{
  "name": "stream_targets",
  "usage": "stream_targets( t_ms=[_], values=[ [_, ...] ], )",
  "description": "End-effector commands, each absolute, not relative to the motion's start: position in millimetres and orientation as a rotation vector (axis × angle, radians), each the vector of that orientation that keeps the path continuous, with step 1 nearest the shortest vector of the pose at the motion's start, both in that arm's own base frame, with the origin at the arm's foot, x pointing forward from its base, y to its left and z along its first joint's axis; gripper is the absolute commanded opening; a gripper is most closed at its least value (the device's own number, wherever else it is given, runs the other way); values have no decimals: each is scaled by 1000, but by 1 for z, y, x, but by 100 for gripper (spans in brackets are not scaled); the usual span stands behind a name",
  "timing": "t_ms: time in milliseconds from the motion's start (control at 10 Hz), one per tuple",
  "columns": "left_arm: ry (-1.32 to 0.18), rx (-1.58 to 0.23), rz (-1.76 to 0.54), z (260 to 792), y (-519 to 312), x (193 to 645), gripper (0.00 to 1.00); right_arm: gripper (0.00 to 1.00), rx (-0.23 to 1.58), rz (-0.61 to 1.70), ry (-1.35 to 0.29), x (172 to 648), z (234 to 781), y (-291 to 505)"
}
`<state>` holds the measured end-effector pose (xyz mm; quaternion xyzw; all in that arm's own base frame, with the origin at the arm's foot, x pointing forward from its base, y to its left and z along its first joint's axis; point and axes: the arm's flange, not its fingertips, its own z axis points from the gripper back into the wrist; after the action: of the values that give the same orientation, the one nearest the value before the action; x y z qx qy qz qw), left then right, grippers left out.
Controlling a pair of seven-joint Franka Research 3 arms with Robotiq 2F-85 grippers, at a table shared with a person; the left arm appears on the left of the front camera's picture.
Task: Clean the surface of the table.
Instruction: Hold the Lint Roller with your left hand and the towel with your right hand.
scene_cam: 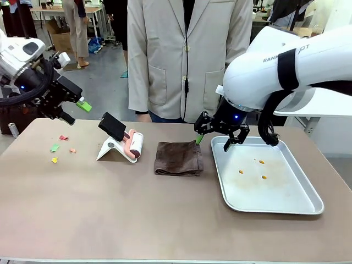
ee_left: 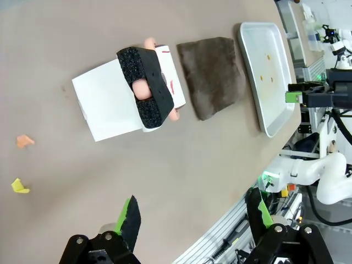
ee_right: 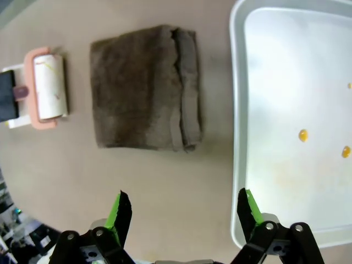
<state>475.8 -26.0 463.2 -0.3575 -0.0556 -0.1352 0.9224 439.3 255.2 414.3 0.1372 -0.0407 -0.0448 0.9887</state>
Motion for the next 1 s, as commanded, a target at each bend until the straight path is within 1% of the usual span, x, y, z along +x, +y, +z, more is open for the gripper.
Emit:
stream_targets(
  t_ms=[0, 200, 400, 600, 800, 900],
  values=[
    [-54, -734, -231, 460, -42, 505, 100, 100, 240, -108, -67, 465, 404, 277],
    [-38, -717, -127, 449, -45, 527, 100, 100, 223, -127, -59, 475, 396, 284],
    [-19, -718, -70, 436, -42, 540, 100, 100, 240, -84, -52, 480, 393, 289],
    [-30, -757, -48, 421, -47, 555, 100, 100, 284, -53, -76, 490, 386, 297],
    [-67, -808, -19, 411, -44, 564, 100, 100, 233, -34, -77, 502, 373, 308],
    [-58, -815, -14, 405, -43, 567, 100, 100, 229, -13, -71, 508, 367, 314]
  ],
)
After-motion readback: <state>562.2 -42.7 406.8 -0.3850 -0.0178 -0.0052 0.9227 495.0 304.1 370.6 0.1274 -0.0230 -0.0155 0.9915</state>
